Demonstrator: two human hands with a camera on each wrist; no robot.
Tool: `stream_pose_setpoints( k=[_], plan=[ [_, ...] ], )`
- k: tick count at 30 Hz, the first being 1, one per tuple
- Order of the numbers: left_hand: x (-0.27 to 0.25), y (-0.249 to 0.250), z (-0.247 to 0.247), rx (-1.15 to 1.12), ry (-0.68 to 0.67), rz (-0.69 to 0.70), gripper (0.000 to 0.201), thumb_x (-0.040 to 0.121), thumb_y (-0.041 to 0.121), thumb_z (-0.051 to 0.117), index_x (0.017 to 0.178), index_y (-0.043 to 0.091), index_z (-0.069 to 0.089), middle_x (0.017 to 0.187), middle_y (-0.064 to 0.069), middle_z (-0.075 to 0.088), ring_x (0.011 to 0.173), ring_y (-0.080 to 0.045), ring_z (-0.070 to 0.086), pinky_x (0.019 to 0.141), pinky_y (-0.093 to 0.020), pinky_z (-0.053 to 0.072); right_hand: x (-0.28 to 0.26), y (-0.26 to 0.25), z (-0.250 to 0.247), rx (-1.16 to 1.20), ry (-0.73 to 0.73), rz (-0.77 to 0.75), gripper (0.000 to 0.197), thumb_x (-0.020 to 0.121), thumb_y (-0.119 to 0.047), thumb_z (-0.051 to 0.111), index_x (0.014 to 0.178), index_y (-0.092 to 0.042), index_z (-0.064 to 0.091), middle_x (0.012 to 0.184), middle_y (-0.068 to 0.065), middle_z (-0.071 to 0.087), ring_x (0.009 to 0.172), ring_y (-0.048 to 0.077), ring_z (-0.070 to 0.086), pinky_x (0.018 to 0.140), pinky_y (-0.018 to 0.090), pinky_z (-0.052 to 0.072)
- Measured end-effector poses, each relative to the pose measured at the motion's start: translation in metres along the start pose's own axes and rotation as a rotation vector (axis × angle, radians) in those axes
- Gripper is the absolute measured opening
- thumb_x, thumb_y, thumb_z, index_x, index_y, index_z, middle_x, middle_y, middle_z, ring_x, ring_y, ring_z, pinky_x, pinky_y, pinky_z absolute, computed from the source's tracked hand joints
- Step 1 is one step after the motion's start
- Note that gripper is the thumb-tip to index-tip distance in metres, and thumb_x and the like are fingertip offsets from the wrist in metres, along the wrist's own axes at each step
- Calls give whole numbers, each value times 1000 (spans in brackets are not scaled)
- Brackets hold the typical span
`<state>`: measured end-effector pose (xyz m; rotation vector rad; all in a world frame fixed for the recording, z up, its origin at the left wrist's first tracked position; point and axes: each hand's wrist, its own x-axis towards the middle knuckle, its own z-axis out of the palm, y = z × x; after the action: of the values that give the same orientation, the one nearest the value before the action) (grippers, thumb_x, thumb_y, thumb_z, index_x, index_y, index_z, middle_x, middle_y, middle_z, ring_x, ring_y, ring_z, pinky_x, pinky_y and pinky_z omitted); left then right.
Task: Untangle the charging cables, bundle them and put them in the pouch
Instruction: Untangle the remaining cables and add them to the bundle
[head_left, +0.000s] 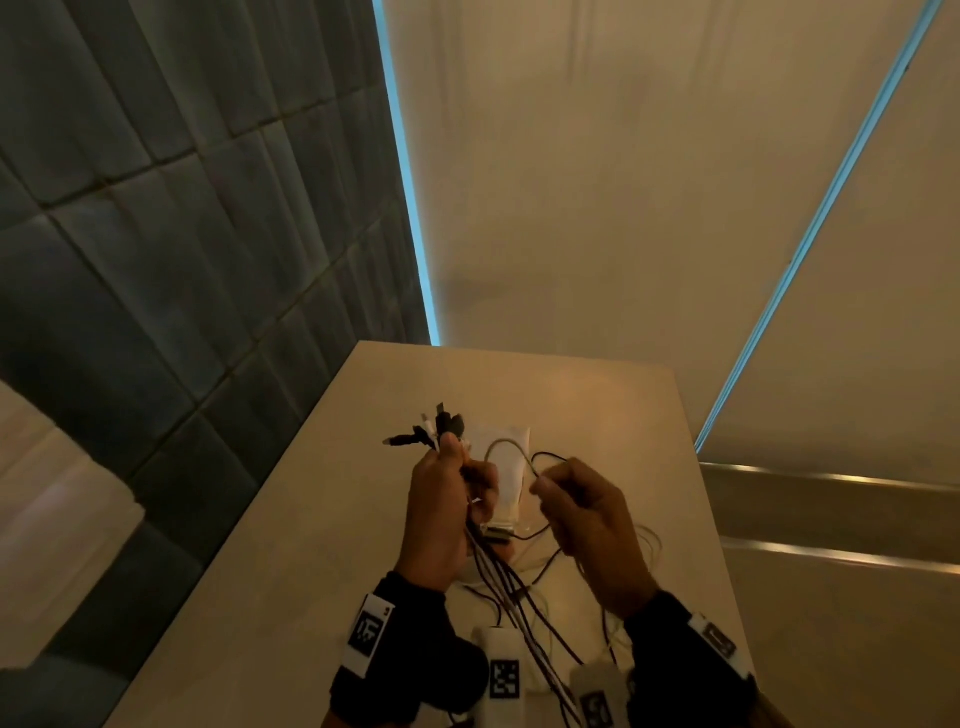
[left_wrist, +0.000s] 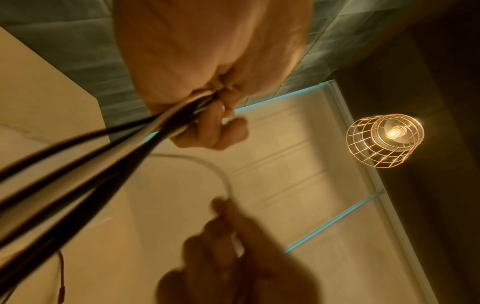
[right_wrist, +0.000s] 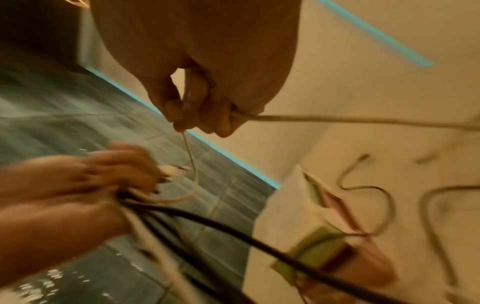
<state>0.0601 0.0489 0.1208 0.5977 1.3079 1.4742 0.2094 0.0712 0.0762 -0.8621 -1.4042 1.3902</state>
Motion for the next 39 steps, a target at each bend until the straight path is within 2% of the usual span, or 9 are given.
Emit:
stream_pose_setpoints(
  k=[2,5,9,13,22,27,31,34,39],
  plan=[
    [-1,0,3,-6,-35,-61,42,103,39,32,92,9,59,74,-13,71,59,-26,60,52,-34,53,-2,-19,10,11,-113,-52,16,93,-3,56,83,9,57,58,-4,48,47,7,38,46,17,33],
    [-3,4,5,-203,-155,-100,41,101,40,33,99,6,56,94,-24,72,77,-33,69,73,-47,55,-10,-22,17,30,-240,20,14,87,-6,61,77,4,60,57,-8,53,47,3,42,48,14,35],
    [-2,10,0,-336,-190,22,35,101,36,36,76,14,48,67,-9,60,47,-16,47,48,-26,42,-19,-5,8,61,-230,159,17,83,-12,63,76,3,61,53,-3,43,46,8,33,45,18,26],
    [-1,7,-2,-375,-236,72,34,99,35,37,72,15,43,56,4,30,43,-8,21,42,-23,18,-22,18,-4,56,-236,242,18,93,-9,57,84,4,64,53,-7,41,46,7,30,43,17,24],
    [1,7,-5,-205,-215,126,33,97,35,39,73,13,42,55,4,27,45,-9,18,44,-25,17,-29,95,-20,-160,-226,294,29,97,-12,54,69,-14,60,52,-10,44,44,1,35,45,12,29],
    [-2,17,-12,-264,-246,128,29,98,31,39,75,14,45,57,4,29,46,-8,21,44,-23,20,-35,111,-25,-130,-200,468,32,98,-1,44,67,-6,45,51,-7,43,39,0,31,41,11,26],
    [0,22,-21,-230,-172,129,31,101,30,36,75,14,44,53,6,28,44,-7,19,45,-26,14,-43,133,-40,-300,-86,603,38,96,-4,47,60,-12,55,45,-7,39,36,2,32,39,14,25],
    [1,17,-23,-145,-132,73,33,103,30,34,74,16,42,53,7,30,42,-6,22,42,-22,19,-35,118,-37,-395,67,537,28,92,-13,55,66,-9,63,52,-5,47,43,5,39,45,20,31],
    [-1,7,-21,-18,-68,-15,30,104,31,34,80,15,43,55,0,53,43,-10,38,41,-21,25,-8,36,-11,-55,105,221,18,90,-15,61,82,1,61,56,5,43,46,13,32,41,24,26]
  ],
)
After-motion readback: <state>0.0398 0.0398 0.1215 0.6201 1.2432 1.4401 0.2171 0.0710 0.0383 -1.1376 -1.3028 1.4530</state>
